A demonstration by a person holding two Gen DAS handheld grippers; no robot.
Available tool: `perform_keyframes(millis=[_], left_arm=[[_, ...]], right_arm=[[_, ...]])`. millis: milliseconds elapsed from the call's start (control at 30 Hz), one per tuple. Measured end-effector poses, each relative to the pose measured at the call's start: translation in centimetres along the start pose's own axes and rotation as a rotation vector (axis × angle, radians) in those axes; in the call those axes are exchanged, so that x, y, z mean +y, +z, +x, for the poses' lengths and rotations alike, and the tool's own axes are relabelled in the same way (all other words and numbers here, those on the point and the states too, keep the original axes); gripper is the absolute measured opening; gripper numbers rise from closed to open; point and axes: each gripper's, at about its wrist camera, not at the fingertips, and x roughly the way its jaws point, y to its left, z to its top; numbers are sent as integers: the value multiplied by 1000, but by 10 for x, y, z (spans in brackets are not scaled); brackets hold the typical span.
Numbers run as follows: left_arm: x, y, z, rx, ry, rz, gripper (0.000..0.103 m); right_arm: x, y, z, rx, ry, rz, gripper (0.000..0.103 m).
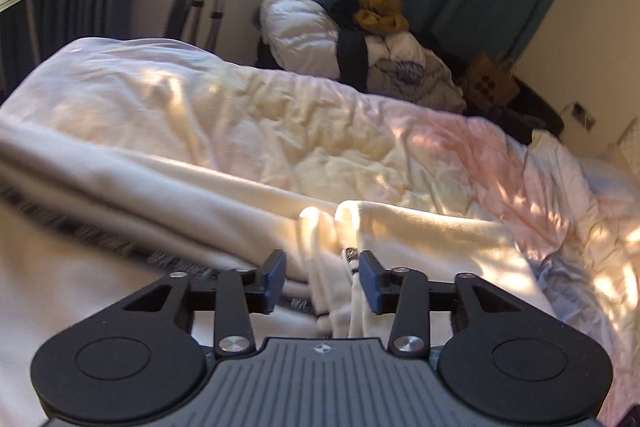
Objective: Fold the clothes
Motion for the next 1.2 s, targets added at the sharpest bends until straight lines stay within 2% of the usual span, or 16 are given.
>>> perform_keyframes(millis=[133, 233, 433, 500, 633, 700, 800, 900, 967, 1067, 1200], left_arm=[[35, -31, -56, -54, 40, -128, 63], [66, -50, -83, -60, 75, -224, 63], [116, -64, -128, -157, 126, -463, 70], [122, -65, -133, -170, 139, -489, 74], [122, -64, -133, -168, 169, -514, 76], [119, -65, -132, -174, 183, -524, 80], [112, -67, -126, -175, 176, -548, 80], [110, -70, -115, -172, 176, -580, 80], [110, -72, -108, -165, 174, -601, 80], [111, -76, -101, -147, 168, -629, 80], [116, -78, -111, -186, 182, -667, 80]], right_arm=[[5, 1, -12, -33, -14, -34, 17], [4, 5, -23, -60, -19, -19, 17], [-2, 13, -43, -104, -32, 36, 18], [-5, 18, -48, -126, -41, 44, 18], [-6, 25, -55, -160, -51, 19, 18], [-6, 29, -57, -180, -61, 3, 18], [-10, 33, -59, -211, -88, -6, 18], [-21, 33, -49, -187, -156, 11, 18], [-32, 26, -36, -114, -185, 40, 18], [-47, 8, -7, 52, -233, 89, 17], [-47, -1, 5, 81, -232, 85, 17]])
